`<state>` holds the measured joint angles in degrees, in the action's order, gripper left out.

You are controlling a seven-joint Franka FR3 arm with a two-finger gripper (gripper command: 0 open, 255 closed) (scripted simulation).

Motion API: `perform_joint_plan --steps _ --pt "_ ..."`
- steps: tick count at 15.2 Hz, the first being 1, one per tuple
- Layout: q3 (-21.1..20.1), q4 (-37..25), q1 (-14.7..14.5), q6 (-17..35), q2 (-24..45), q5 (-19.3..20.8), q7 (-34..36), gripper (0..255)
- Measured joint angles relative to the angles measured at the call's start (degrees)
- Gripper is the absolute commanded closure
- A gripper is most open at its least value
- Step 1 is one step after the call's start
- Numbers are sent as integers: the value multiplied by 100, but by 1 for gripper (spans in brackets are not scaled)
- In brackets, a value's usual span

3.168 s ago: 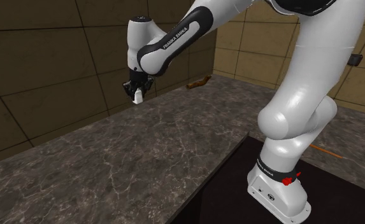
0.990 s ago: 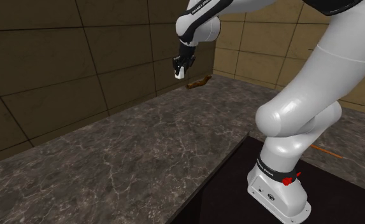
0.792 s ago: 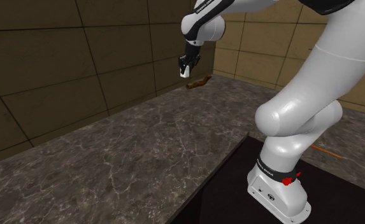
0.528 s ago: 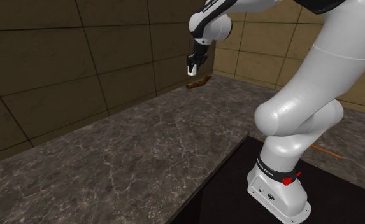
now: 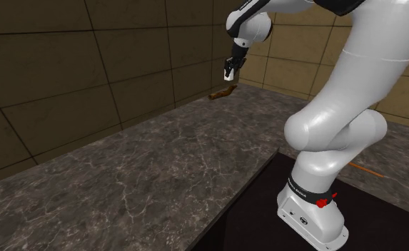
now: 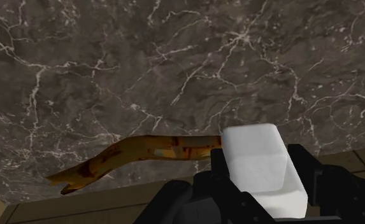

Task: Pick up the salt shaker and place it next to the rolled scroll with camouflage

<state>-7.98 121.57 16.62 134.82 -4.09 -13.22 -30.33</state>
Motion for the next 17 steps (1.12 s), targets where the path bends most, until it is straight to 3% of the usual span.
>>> perform_joint_plan --steps 9,17 --pt "538 -1271 542 -518 976 -208 -1126 255" --pt "828 -2942 1060 -1204 2154 -371 -1858 255"
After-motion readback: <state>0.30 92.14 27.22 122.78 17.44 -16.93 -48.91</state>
